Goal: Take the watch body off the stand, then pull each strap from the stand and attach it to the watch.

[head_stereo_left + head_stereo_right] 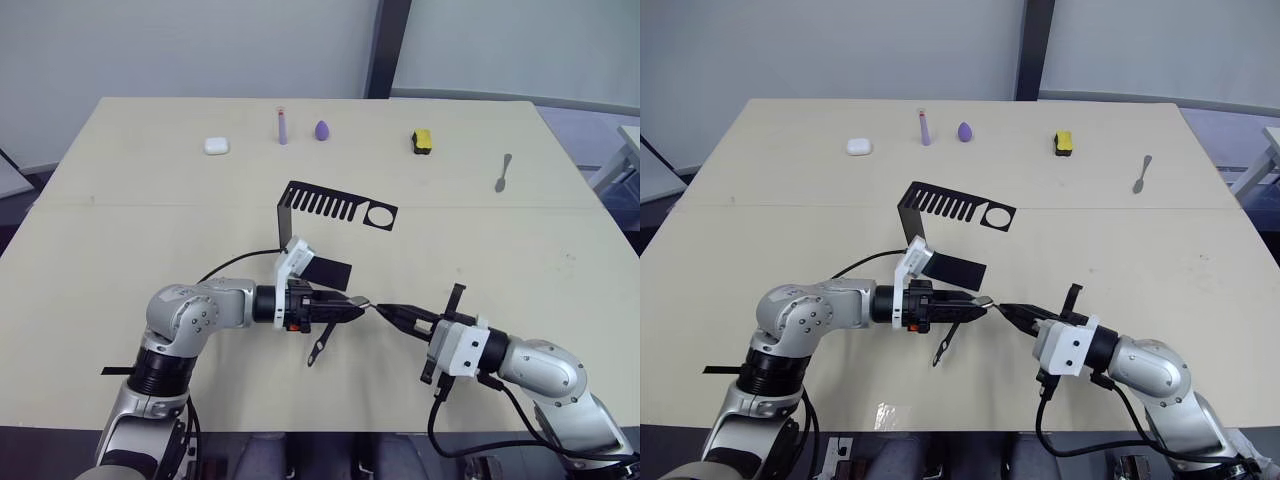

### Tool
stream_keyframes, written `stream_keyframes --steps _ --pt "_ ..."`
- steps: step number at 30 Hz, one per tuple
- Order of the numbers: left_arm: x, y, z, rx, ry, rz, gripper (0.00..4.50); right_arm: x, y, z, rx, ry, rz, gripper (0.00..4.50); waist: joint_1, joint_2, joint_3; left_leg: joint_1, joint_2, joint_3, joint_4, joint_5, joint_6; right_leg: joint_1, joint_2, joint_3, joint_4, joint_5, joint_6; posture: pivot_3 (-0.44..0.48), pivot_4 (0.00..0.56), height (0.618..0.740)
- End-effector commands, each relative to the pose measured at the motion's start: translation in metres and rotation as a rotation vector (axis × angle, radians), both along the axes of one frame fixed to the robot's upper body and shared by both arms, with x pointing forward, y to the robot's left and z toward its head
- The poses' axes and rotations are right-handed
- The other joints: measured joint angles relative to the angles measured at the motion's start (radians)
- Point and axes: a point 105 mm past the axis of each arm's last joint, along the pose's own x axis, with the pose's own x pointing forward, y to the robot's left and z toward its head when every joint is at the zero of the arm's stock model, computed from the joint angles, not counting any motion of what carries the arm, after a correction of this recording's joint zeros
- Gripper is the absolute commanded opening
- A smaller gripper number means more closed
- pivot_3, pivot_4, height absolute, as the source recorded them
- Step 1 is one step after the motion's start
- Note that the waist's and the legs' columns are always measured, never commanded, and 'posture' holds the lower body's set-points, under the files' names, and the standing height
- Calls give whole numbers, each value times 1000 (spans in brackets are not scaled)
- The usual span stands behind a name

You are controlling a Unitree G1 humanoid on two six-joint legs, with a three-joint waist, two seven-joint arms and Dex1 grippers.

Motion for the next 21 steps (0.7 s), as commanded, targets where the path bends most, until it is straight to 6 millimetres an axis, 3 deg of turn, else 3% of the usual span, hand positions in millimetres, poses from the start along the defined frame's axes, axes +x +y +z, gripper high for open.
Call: stream_keyframes --steps 1,21 --pt "-12 -13 12 -41 -41 -82 1586 -1 7 7 14 -29 28 0 0 0 0 0 0 0 0 0 0 0 0 0 0 0 0 0 150 740" --pt "-11 -14 11 -36 -43 -75 1586 1 13 10 7 -44 33 0 0 0 0 0 0 0 0 0 0 0 0 0 -1 0 0 0 150 740"
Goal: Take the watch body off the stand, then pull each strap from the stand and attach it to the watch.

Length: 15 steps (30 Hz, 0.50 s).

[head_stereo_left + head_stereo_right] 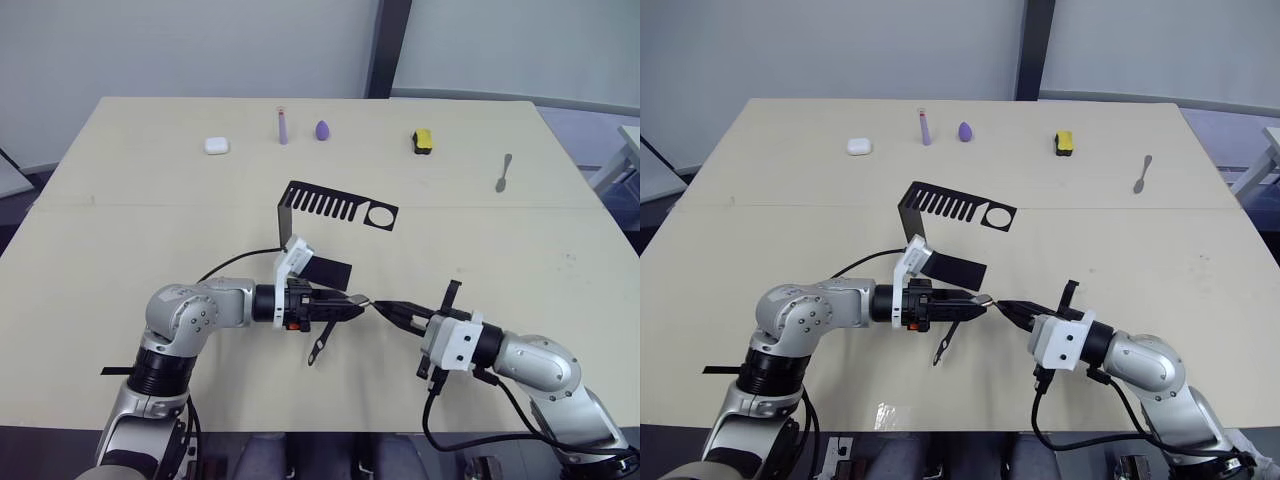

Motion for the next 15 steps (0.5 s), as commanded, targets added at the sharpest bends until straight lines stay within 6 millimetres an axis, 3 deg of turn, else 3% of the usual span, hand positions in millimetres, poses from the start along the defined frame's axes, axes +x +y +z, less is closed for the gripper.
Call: stream_keyframes --steps 1,15 --pt "-11 -13 10 -32 -43 -74 1586 -4 10 11 26 -49 46 0 0 0 0 0 0 0 0 0 0 0 0 0 0 0 0 0 150 740" --pt "-12 -20 11 -13 -66 -78 1586 -1 15 12 -17 -87 36 0 0 0 0 0 0 0 0 0 0 0 0 0 0 0 0 0 150 740"
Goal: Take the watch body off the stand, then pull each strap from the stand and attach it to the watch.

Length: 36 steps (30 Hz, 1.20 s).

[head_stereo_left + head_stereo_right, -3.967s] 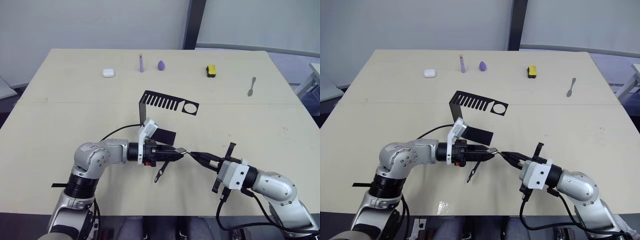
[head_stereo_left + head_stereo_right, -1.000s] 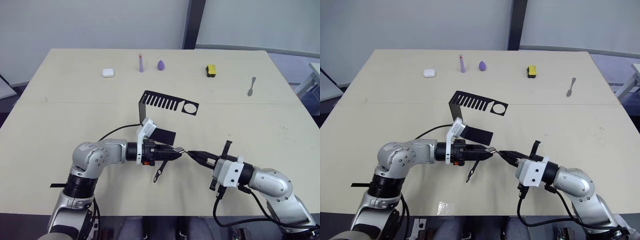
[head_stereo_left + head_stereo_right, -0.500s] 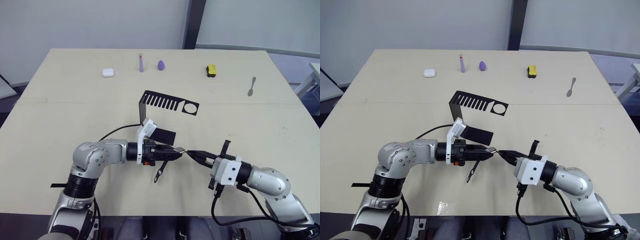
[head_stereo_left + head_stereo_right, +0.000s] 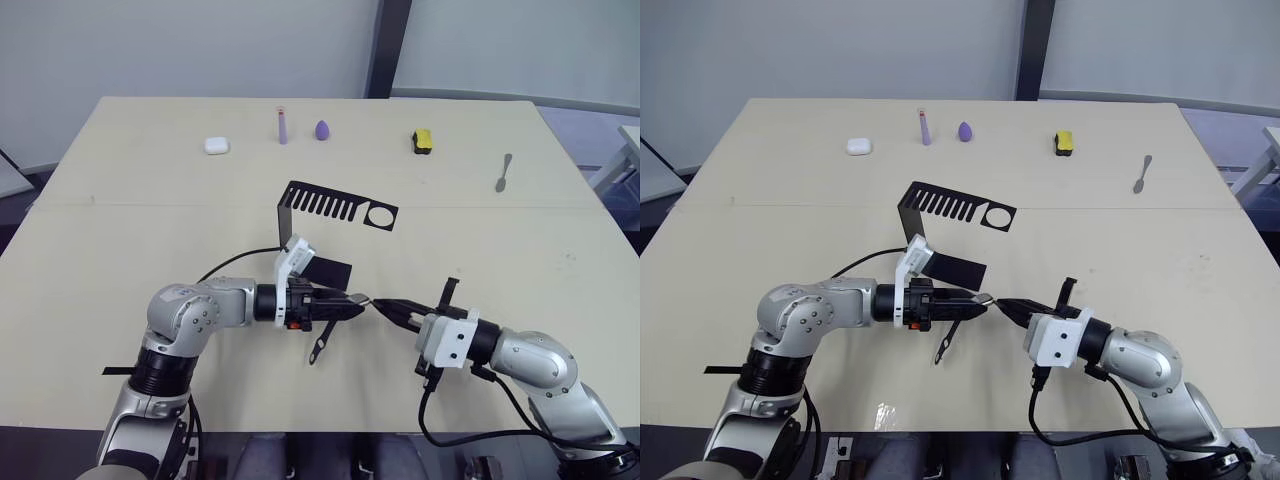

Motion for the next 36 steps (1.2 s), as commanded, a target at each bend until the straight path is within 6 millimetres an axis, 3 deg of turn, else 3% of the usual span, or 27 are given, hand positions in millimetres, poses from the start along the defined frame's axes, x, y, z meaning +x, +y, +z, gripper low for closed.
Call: stream_keyframes --steps 1,36 --pt "-14 -19 12 -26 -56 -91 1586 -5 14 13 29 -64 50 0 0 0 0 0 0 0 0 0 0 0 0 0 0 0 0 0 150 740" --pt "-15 -26 9 -27 -49 -89 1586 -1 23 6 -34 -114 30 0 0 0 0 0 0 0 0 0 0 0 0 0 0 0 0 0 150 740"
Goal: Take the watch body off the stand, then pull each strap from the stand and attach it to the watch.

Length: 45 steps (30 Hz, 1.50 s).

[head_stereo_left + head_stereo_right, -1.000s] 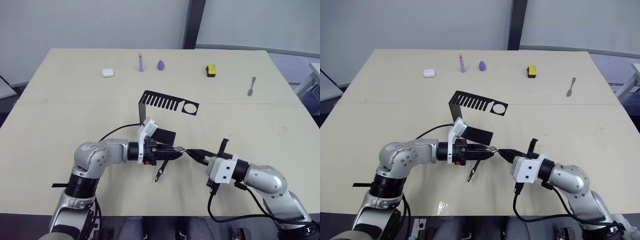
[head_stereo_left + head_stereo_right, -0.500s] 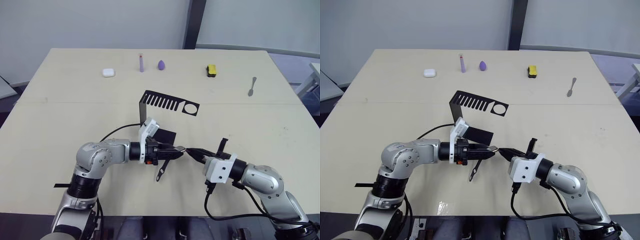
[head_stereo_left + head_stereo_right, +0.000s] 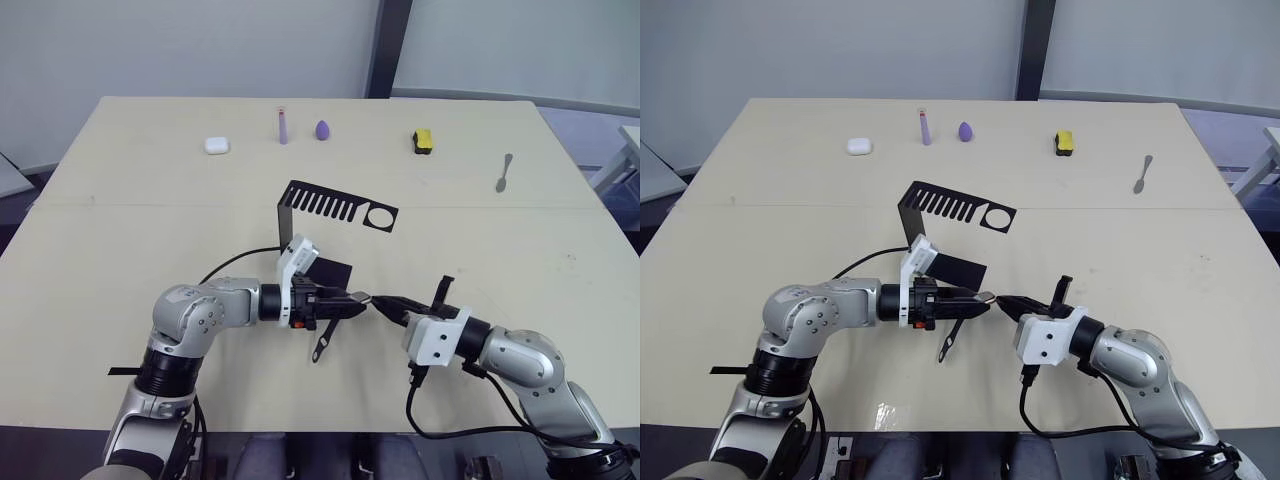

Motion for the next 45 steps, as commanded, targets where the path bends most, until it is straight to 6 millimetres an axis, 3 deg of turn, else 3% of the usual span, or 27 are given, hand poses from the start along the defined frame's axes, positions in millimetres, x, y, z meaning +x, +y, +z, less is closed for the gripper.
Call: stream_keyframes --steps 1,45 --pt "-18 -21 12 -44 -34 -117 1586 -7 18 12 33 -62 80 0 0 0 0 0 0 0 0 0 0 0 0 0 0 0 0 0 150 740" --pt "-16 -24 7 -38 -24 -99 1586 5 23 12 35 -61 66 0 -1 0 0 0 0 0 0 0 0 0 0 0 0 0 0 0 150 740"
